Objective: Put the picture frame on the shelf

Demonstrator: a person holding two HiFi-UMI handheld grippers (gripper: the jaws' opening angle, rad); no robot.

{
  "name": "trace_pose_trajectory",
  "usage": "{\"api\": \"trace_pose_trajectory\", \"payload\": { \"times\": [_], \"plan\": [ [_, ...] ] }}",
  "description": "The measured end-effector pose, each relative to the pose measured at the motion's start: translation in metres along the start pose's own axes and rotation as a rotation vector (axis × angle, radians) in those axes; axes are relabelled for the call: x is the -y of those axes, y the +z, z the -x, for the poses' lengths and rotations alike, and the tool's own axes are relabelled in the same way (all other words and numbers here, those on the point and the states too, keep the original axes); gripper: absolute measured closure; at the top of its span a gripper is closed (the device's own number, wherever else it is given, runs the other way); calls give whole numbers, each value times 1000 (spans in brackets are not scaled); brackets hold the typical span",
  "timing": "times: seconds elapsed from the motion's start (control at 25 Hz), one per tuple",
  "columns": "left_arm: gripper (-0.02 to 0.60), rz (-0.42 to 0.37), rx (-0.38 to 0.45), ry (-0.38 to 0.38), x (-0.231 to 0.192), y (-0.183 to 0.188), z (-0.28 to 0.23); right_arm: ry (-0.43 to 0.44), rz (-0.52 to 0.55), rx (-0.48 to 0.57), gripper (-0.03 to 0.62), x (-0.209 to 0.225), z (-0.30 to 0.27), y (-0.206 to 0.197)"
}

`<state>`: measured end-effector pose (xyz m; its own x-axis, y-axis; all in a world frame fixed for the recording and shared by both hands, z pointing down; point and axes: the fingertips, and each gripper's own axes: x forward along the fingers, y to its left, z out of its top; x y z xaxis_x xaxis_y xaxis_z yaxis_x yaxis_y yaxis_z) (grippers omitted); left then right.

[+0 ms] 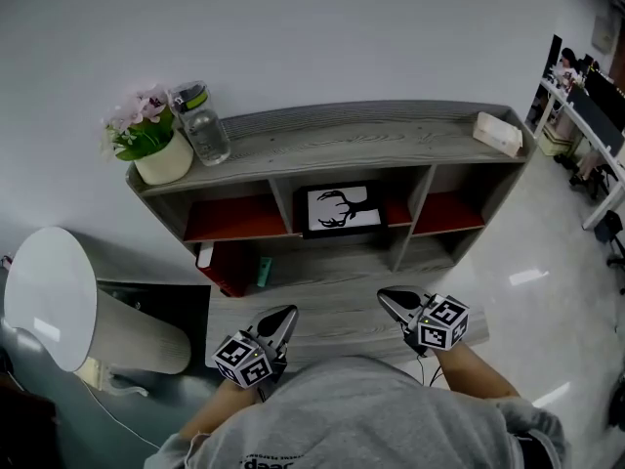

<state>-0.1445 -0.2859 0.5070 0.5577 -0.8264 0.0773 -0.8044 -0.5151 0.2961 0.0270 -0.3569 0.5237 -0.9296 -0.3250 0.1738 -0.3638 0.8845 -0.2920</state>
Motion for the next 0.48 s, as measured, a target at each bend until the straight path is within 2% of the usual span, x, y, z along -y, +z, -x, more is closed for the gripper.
{"api": "trace_pose_trajectory", "payload": {
  "times": [0.24,0.48],
  "plan": [
    [571,37,-82,56,-18,-37,-1,5,-8,-85,588,5,-5,-32],
    [571,45,-107,41,-13,-53,-3,4,-11,-131,589,7,-7,-57]
  ]
}}
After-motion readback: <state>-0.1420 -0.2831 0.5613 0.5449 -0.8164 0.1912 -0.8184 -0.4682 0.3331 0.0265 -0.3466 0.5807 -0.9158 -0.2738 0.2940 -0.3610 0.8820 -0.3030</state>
